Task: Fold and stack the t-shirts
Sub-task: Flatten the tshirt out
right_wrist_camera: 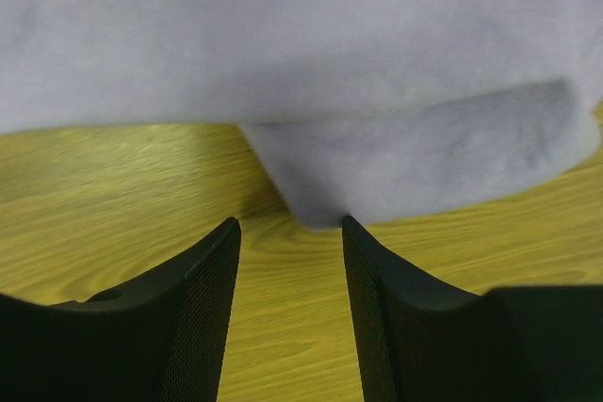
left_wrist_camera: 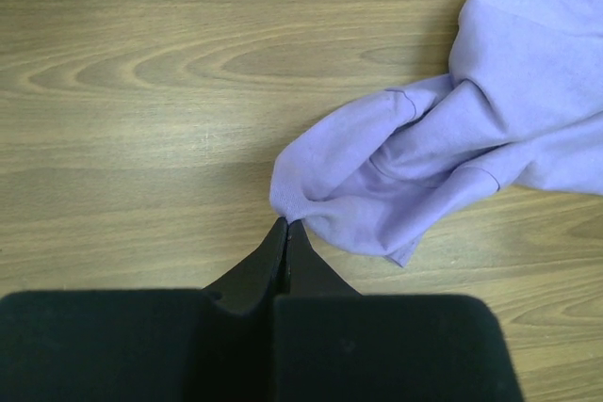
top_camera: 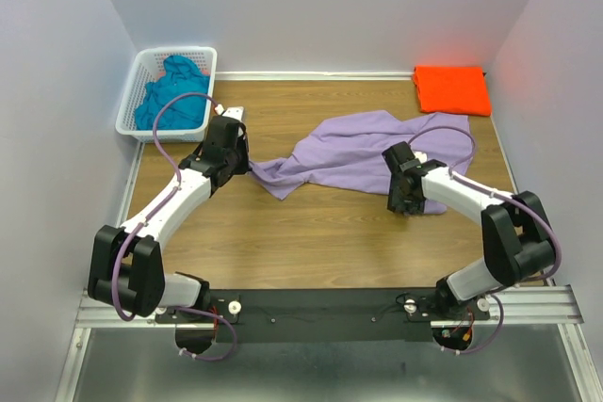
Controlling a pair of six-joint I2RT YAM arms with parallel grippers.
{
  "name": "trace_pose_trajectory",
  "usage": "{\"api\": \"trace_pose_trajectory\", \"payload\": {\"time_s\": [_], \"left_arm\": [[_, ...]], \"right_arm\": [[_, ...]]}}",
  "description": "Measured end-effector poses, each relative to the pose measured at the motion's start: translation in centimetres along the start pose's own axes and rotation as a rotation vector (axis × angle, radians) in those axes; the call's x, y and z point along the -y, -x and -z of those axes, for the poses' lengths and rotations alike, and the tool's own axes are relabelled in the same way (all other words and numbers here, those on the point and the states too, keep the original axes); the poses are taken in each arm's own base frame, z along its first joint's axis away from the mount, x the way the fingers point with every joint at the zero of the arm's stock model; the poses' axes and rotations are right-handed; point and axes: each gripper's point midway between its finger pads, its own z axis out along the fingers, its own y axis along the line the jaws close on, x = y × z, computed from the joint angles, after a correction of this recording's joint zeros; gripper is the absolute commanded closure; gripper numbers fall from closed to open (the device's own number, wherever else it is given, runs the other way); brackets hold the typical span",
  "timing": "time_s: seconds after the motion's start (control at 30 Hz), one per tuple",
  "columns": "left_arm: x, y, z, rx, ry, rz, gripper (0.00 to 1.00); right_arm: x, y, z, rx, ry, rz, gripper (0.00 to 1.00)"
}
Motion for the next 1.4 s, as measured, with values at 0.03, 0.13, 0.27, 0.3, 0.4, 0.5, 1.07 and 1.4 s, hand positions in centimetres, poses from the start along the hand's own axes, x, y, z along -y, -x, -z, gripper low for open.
{"api": "trace_pose_trajectory", "payload": {"time_s": [0.03, 0.13, 0.27, 0.3, 0.4, 0.5, 1.07, 1.4], "left_arm": [[0.0, 0.0, 0.0, 0.001, 0.002, 0.0, 1.0], [-0.2, 0.0, 0.0, 0.002, 0.008, 0.001, 1.0], [-0.4, 0.1, 0.0, 0.006, 0.019, 0.003, 1.0], [-0.4, 0.1, 0.0, 0.006, 0.022, 0.004, 1.0], [-0.7, 0.4, 0.0, 0.013, 0.036, 0.008, 1.0], [-1.5, 1.0, 0.1, 0.024, 0.065, 0.017, 1.0], [-6.9, 4.6, 1.2, 0.094, 0.225, 0.117, 1.0], [-7.1, 2.8, 0.8, 0.054, 0.228, 0.113, 1.0]], "right_arm": [[0.2, 0.0, -0.1, 0.001, -0.019, 0.003, 0.45], [1.1, 0.0, -0.6, 0.001, -0.079, 0.001, 0.45], [1.4, 0.6, -0.9, 0.008, -0.122, -0.008, 0.58], [1.4, 0.7, -0.9, 0.011, -0.129, -0.01, 0.67], [1.6, 0.9, -1.1, 0.016, -0.152, -0.014, 0.96], [2.6, 1.1, -0.1, 0.015, -0.199, -0.024, 0.99], [5.7, -1.2, 12.7, -0.009, -0.073, -0.109, 0.61], [2.2, -1.6, 11.7, -0.08, 0.076, -0.091, 0.37]]}}
